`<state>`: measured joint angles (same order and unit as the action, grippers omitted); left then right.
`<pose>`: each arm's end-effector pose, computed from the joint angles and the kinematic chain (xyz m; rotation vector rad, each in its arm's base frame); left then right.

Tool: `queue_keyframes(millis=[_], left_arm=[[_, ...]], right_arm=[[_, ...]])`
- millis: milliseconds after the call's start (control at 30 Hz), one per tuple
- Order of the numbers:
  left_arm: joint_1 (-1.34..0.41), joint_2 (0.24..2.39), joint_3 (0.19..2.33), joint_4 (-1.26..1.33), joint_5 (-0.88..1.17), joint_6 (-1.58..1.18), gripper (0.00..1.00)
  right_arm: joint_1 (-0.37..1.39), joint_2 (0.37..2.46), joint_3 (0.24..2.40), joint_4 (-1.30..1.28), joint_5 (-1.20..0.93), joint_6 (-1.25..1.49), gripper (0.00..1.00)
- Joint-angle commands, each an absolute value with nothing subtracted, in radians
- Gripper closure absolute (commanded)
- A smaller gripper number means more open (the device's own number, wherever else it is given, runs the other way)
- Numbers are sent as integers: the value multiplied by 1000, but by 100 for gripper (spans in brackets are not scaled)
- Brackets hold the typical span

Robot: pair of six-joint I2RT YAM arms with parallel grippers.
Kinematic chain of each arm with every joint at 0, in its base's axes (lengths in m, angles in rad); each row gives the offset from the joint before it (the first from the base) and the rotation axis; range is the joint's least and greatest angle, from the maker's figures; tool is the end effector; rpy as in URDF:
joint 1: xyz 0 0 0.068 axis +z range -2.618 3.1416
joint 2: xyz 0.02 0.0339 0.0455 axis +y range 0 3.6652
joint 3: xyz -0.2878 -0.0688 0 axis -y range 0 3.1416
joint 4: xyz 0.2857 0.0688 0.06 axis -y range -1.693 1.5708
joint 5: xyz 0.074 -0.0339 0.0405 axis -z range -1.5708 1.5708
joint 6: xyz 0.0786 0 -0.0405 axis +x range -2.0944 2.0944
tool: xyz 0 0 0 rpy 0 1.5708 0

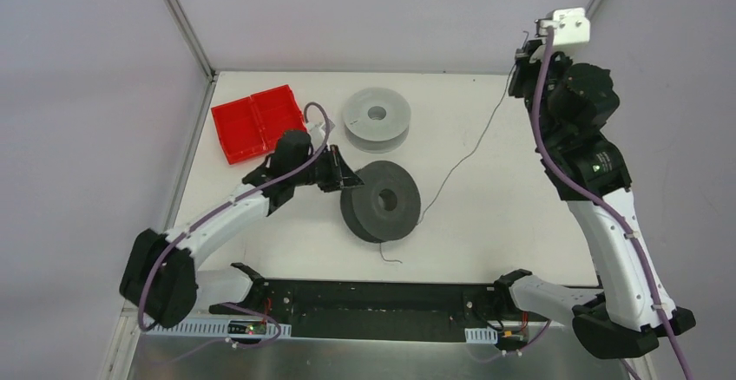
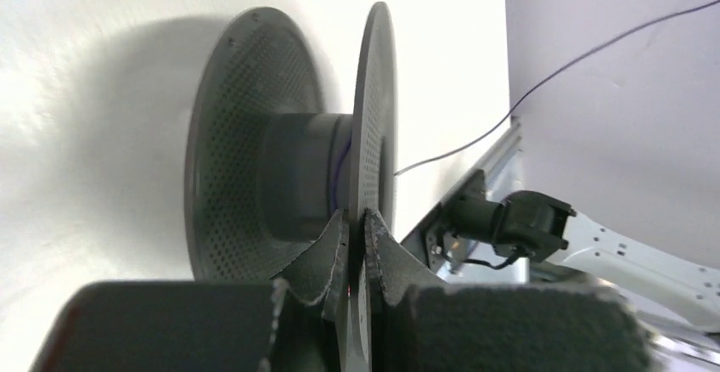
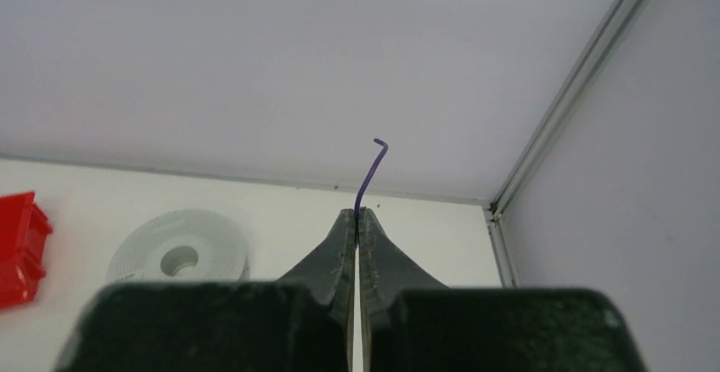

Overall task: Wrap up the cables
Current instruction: Wrap the cable around the cable reel.

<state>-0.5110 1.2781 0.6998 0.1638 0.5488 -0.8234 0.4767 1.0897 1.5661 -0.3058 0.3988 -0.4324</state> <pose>0.2749 -0.2011 0.2263 0.0562 2.2050 -1.3557 0.2428 0.0910 0.5778 -0.3082 1.3841 -0.2423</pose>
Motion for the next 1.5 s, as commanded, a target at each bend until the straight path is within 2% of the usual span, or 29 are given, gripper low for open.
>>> queue_keyframes(millis=[0, 333, 500, 733, 867, 1233, 1467], left_arm=[[-520, 1076, 836, -295, 251, -528, 100], [-523, 1009, 891, -457, 168, -441, 100], [-555, 1011, 925, -480, 139, -388, 100], [-579, 1030, 950, -536, 66, -335, 100], [-586, 1035, 954, -545, 32, -314, 100], [-586, 1046, 945, -557, 27, -293, 100], [-586, 1044, 941, -560, 23, -288, 100]], right_arm=[[411, 1102, 1737, -276, 424, -487, 100], [360, 1176, 1927, -244, 444, -562, 100], [360, 1181, 1925, -249, 369, -559, 100], [348, 1251, 2038, -129, 494, -646, 100], [342, 1271, 2109, -116, 480, -649, 100], [340, 1271, 2049, -137, 442, -634, 100], [333, 1314, 2178, -92, 487, -651, 100]])
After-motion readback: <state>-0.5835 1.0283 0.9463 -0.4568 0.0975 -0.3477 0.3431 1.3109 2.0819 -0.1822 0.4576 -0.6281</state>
